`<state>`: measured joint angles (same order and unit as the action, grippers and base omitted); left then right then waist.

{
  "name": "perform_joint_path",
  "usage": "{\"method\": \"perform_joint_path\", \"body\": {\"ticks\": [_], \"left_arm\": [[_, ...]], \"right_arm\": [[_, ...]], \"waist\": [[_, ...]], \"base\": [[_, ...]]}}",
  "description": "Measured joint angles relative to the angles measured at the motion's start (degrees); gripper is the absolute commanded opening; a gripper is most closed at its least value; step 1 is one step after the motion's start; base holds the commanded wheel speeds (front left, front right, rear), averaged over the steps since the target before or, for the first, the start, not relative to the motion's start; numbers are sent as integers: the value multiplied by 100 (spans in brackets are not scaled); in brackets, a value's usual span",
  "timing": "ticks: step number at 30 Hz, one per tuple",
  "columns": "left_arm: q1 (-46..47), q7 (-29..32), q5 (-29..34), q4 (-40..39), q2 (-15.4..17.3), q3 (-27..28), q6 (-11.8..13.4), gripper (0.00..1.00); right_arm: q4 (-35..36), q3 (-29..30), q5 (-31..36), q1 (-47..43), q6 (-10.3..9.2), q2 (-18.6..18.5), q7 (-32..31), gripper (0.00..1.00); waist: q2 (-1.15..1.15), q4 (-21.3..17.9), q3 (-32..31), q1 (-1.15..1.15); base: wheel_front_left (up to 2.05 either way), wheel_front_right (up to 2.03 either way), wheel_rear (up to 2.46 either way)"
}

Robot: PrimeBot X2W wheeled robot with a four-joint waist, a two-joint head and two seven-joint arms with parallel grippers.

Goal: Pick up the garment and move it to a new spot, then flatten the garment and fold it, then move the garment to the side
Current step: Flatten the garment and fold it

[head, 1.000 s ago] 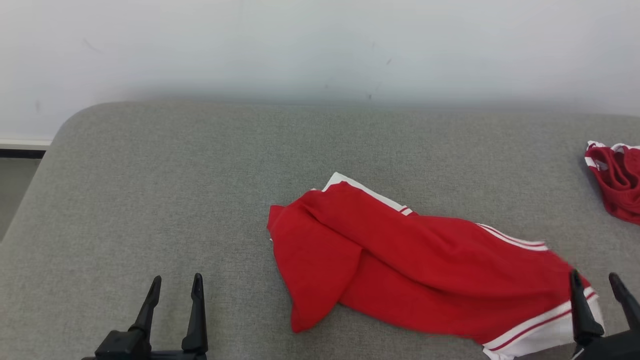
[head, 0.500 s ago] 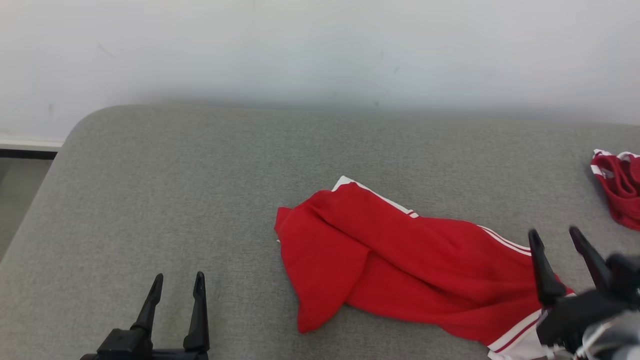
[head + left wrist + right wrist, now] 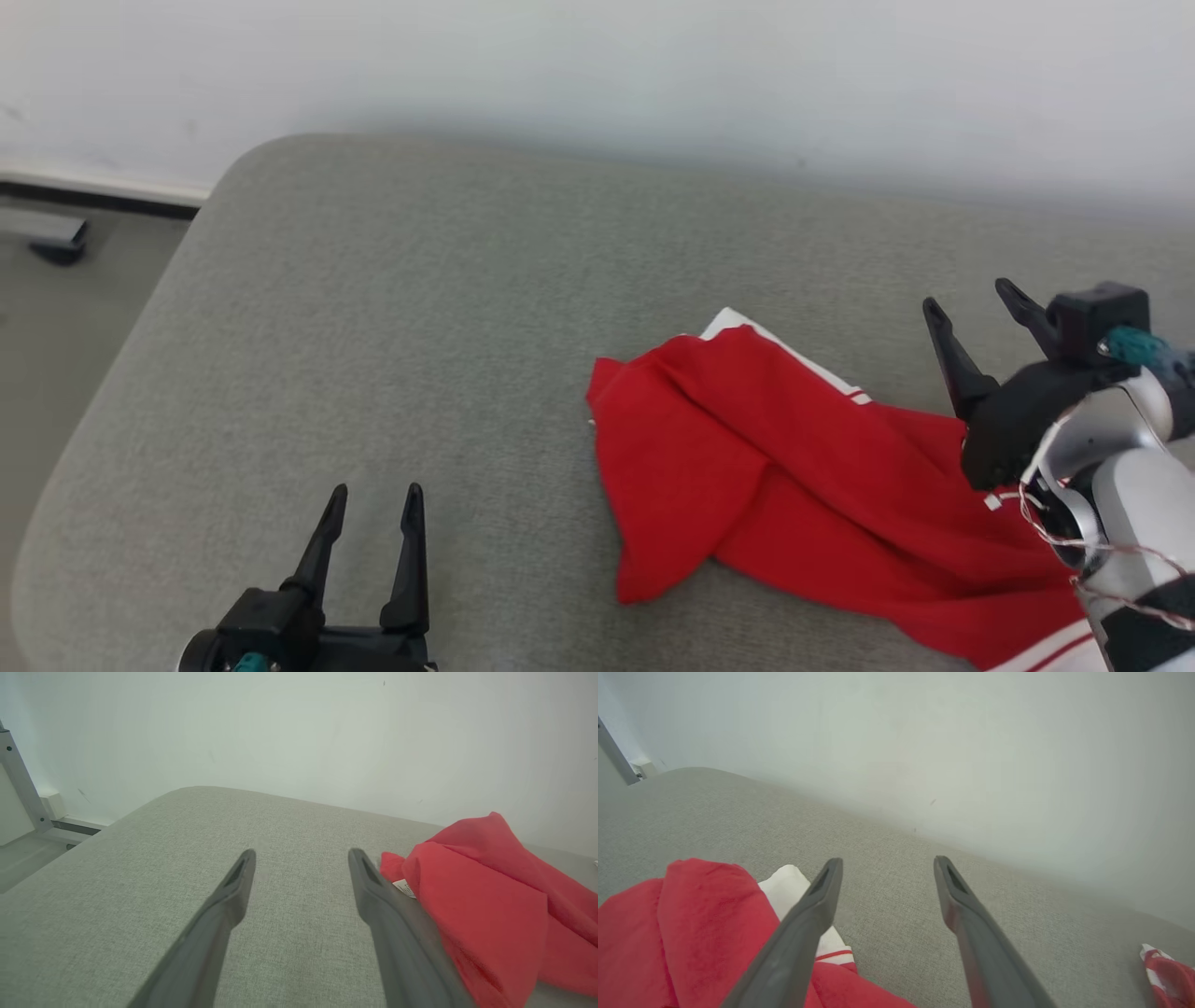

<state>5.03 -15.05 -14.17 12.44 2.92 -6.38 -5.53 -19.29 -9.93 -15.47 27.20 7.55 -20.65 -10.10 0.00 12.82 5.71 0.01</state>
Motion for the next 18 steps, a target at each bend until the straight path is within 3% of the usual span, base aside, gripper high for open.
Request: {"method": "perform_joint_path", "body": {"ticks": [11,18], "left_arm": [[177,0,-179,-22,1,-304,100,100],[268,0,-237,-23,0,-401,118,100]], "right_arm": [[-1447,-1204,-595,894,0,-315,-755,100],[-2011,-1839,-1022,1320,0,-474,-1211,100]], "waist": [[0,530,372,0],[0,695,531,0]], "base": [[0,0,0],[0,0,0]]}}
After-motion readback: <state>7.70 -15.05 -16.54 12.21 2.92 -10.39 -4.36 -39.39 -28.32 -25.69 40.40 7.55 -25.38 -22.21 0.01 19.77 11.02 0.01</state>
